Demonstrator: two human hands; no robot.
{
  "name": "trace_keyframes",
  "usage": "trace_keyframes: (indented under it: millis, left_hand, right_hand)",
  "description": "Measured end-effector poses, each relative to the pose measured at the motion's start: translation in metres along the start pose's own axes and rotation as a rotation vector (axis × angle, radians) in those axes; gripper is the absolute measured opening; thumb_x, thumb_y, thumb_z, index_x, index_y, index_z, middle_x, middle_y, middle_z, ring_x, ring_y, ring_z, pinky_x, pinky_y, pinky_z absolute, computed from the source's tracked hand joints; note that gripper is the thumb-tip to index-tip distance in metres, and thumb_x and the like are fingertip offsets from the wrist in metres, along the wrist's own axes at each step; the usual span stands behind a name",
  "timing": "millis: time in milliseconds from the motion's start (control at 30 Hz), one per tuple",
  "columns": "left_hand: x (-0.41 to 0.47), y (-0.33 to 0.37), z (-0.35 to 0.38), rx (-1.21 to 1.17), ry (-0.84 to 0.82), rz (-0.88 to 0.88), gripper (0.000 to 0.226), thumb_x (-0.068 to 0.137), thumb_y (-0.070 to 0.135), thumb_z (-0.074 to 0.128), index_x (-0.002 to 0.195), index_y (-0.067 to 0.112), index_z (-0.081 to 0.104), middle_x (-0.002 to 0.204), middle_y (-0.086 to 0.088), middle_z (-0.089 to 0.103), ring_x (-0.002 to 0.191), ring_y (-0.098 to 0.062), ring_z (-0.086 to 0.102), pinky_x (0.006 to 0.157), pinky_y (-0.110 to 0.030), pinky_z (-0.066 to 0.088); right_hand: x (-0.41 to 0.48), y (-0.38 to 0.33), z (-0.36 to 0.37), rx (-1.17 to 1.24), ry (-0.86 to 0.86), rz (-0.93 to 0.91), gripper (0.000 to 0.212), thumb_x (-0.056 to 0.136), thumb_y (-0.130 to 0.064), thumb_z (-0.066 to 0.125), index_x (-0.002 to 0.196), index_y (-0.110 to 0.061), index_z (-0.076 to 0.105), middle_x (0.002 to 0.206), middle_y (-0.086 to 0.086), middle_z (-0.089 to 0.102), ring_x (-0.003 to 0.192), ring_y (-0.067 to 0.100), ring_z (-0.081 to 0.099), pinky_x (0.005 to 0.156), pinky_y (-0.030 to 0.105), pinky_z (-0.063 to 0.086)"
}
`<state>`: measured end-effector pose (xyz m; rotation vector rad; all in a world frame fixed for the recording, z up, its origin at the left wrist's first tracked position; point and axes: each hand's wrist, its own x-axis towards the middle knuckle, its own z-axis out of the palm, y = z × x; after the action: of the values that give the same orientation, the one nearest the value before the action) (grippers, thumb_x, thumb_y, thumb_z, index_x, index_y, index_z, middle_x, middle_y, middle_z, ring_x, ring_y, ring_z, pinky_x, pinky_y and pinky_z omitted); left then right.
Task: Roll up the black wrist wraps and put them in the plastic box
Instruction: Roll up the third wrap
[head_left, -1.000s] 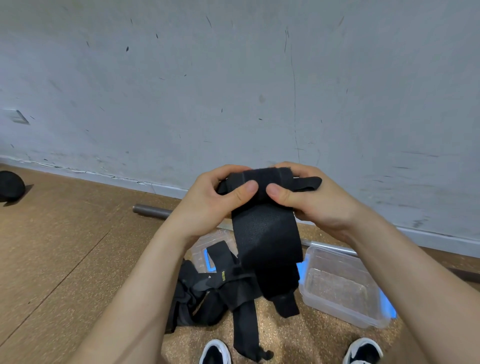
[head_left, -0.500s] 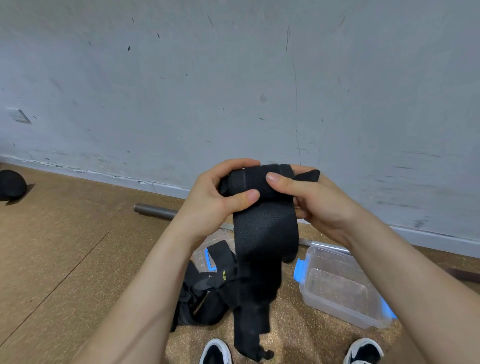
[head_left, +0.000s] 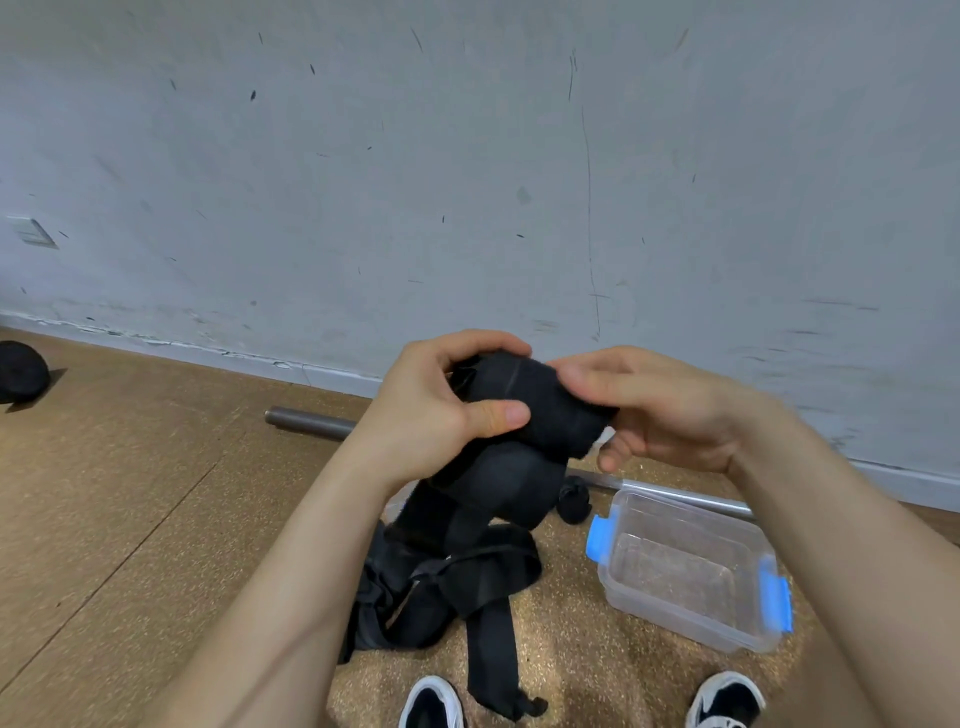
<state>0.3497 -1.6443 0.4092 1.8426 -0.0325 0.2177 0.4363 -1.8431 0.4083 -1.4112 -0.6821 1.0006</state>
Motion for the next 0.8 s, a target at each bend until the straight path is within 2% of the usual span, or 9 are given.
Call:
trace_keyframes:
  millis: [67, 200, 300, 367, 433, 567, 633, 733, 800]
  left_hand:
    - [0.0, -0.001, 0.003, 0.053, -0.054, 0.012, 0.044, 0.062, 0.012, 0.08, 0.101, 0.032, 0.073, 0.102, 0.003, 0.075, 0.099, -0.015, 0.071, 0.088, -0.034, 0.057]
    - [-0.001, 0.0, 0.006, 0.08, -0.09, 0.048, 0.051, 0.063, 0.007, 0.077, 0.106, 0.031, 0.07, 0.106, 0.007, 0.073, 0.103, -0.01, 0.068, 0.09, -0.028, 0.055]
    - [-0.002, -0.002, 0.011, 0.102, -0.086, 0.084, 0.062, 0.063, 0.005, 0.075, 0.115, 0.034, 0.062, 0.111, 0.008, 0.066, 0.101, -0.013, 0.065, 0.087, -0.029, 0.057]
    - [-0.001, -0.004, 0.014, 0.132, -0.014, 0.067, 0.071, 0.062, 0.011, 0.08, 0.119, 0.043, 0.054, 0.119, 0.009, 0.059, 0.101, -0.019, 0.064, 0.084, -0.035, 0.058]
    - [0.0, -0.005, 0.015, 0.121, 0.093, 0.038, 0.076, 0.06, 0.015, 0.088, 0.115, 0.047, 0.046, 0.124, 0.01, 0.053, 0.102, -0.016, 0.062, 0.078, -0.031, 0.058]
    - [0.005, -0.004, 0.006, -0.015, 0.231, -0.009, 0.058, 0.062, 0.025, 0.092, 0.102, 0.029, 0.05, 0.102, 0.006, 0.059, 0.086, -0.008, 0.061, 0.074, -0.024, 0.055]
    - [0.004, -0.007, -0.003, -0.039, 0.092, -0.137, 0.048, 0.064, 0.029, 0.09, 0.099, 0.019, 0.059, 0.089, 0.005, 0.066, 0.082, -0.009, 0.063, 0.077, -0.024, 0.053]
    - [0.001, -0.013, -0.003, 0.162, -0.236, -0.244, 0.045, 0.068, 0.02, 0.086, 0.108, 0.027, 0.067, 0.105, 0.006, 0.073, 0.093, -0.005, 0.068, 0.085, -0.025, 0.052]
    - [0.002, -0.014, 0.001, 0.29, -0.317, -0.229, 0.041, 0.074, 0.008, 0.084, 0.104, 0.033, 0.07, 0.104, 0.008, 0.074, 0.097, -0.001, 0.068, 0.085, -0.017, 0.051]
  right_hand:
    - [0.002, 0.002, 0.002, -0.064, -0.03, 0.05, 0.032, 0.085, -0.037, 0.06, 0.107, -0.016, 0.072, 0.084, 0.003, 0.069, 0.066, 0.01, 0.065, 0.05, 0.02, 0.053]
    - [0.003, 0.001, -0.001, -0.047, -0.08, 0.079, 0.046, 0.085, -0.027, 0.065, 0.125, -0.005, 0.061, 0.092, 0.008, 0.068, 0.067, 0.014, 0.066, 0.054, 0.023, 0.054]
    - [0.006, 0.004, 0.001, -0.179, -0.004, 0.061, 0.043, 0.082, -0.012, 0.076, 0.122, -0.011, 0.059, 0.087, 0.004, 0.067, 0.067, 0.014, 0.066, 0.053, 0.026, 0.052]
    - [0.008, 0.004, 0.004, -0.276, 0.064, 0.045, 0.034, 0.083, -0.004, 0.076, 0.112, -0.014, 0.061, 0.079, 0.001, 0.066, 0.062, 0.011, 0.064, 0.052, 0.027, 0.049]
    - [0.009, 0.002, 0.005, -0.312, 0.142, 0.003, 0.03, 0.084, -0.003, 0.074, 0.109, -0.015, 0.063, 0.075, -0.003, 0.066, 0.062, 0.008, 0.062, 0.051, 0.025, 0.048]
    - [0.007, -0.003, -0.001, -0.304, 0.248, -0.084, 0.033, 0.082, -0.002, 0.075, 0.111, -0.015, 0.065, 0.071, -0.008, 0.065, 0.059, 0.007, 0.059, 0.047, 0.022, 0.044]
    - [0.005, -0.004, -0.006, -0.272, 0.269, -0.115, 0.036, 0.073, -0.008, 0.078, 0.106, -0.015, 0.066, 0.07, -0.007, 0.065, 0.057, 0.008, 0.058, 0.046, 0.022, 0.042]
    - [0.002, -0.005, -0.01, -0.255, 0.279, -0.144, 0.033, 0.069, -0.008, 0.075, 0.1, -0.013, 0.068, 0.068, -0.004, 0.064, 0.054, 0.008, 0.057, 0.044, 0.023, 0.041]
    - [0.0, -0.006, -0.01, -0.302, 0.299, -0.14, 0.031, 0.076, 0.002, 0.077, 0.103, -0.01, 0.068, 0.07, -0.002, 0.065, 0.055, 0.009, 0.058, 0.045, 0.025, 0.042]
